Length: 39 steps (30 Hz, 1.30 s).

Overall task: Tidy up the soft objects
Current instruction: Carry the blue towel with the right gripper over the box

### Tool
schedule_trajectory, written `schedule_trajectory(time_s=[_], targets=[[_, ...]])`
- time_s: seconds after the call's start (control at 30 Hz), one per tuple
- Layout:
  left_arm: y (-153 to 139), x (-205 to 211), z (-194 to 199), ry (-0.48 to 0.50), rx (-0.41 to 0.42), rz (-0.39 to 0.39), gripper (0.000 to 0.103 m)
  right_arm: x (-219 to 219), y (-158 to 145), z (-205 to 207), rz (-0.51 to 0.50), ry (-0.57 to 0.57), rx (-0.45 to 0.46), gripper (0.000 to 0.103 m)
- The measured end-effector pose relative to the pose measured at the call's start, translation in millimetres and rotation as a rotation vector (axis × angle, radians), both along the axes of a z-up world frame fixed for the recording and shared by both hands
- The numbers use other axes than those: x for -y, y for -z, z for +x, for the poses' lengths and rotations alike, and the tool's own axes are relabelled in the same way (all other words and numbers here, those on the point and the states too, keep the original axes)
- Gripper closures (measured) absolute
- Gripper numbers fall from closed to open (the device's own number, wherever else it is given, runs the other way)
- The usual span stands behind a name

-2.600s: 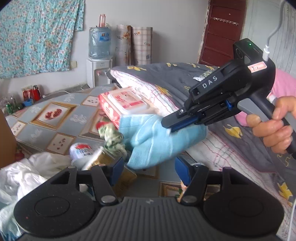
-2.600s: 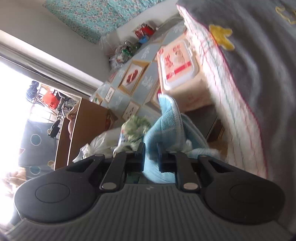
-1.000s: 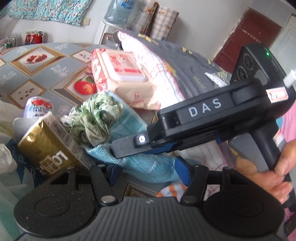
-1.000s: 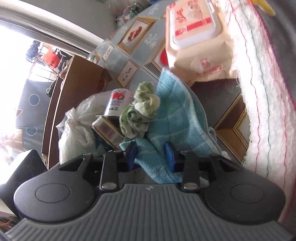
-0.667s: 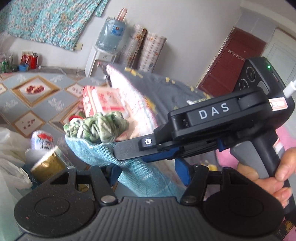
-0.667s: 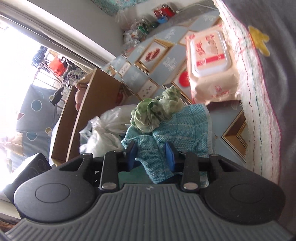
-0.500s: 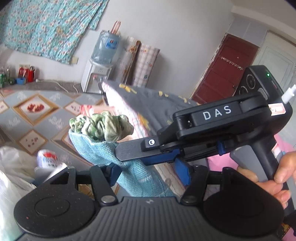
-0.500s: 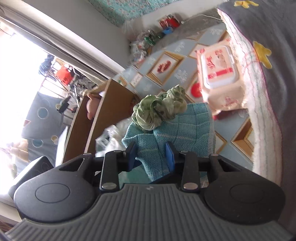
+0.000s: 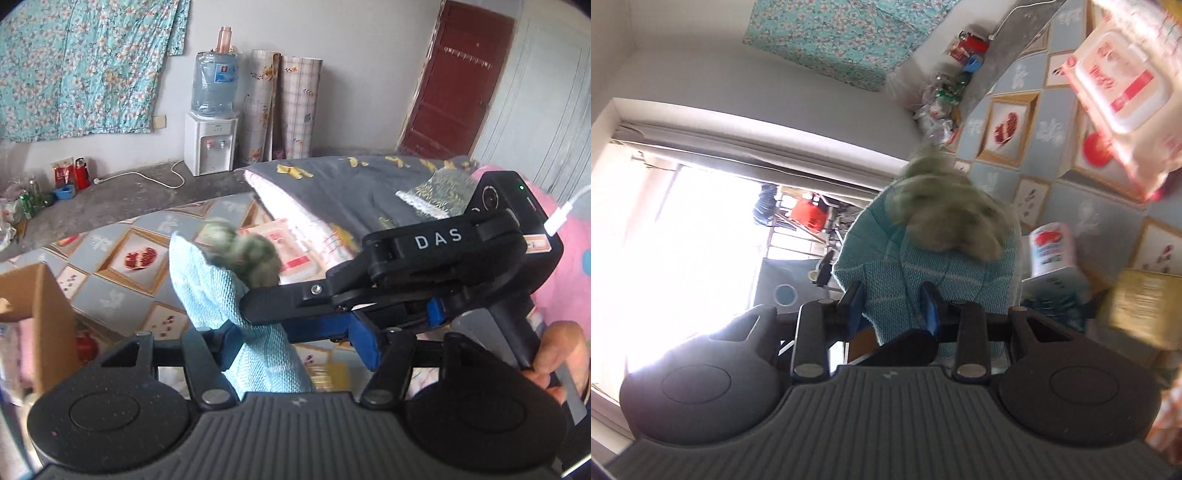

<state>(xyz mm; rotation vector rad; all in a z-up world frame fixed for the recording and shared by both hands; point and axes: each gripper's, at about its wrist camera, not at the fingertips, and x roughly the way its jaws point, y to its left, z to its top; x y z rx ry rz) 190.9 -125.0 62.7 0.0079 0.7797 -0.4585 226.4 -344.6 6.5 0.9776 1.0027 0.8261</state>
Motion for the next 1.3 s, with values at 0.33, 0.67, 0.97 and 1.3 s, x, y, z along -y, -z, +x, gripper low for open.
schedule_trajectory(time_s=[0.33, 0.67, 0.97, 1.3], targets=[[-27.7, -34.2, -8.0, -0.010, 0.008, 0.089, 0.041, -48.0, -8.0, 1.5, 0.106, -0.019, -0.022, 0.068], [-54.6, -114.7, -34.3, -0.129, 0.053, 0.141, 0.040, -147.7, -29.1, 9.8, 0.144, -0.149, -0.017, 0.068], [-57.4, -232.6, -53.7, -0.343, 0.031, 0.223, 0.040, -314.1, -15.3, 25.0, 0.175, -0.346, -0.082, 0.066], [7.6, -331.9, -25.9, -0.431, -0.124, 0.309, 0.041, -435.8, 61.9, 48.3, 0.072, -0.398, -0.236, 0.065]])
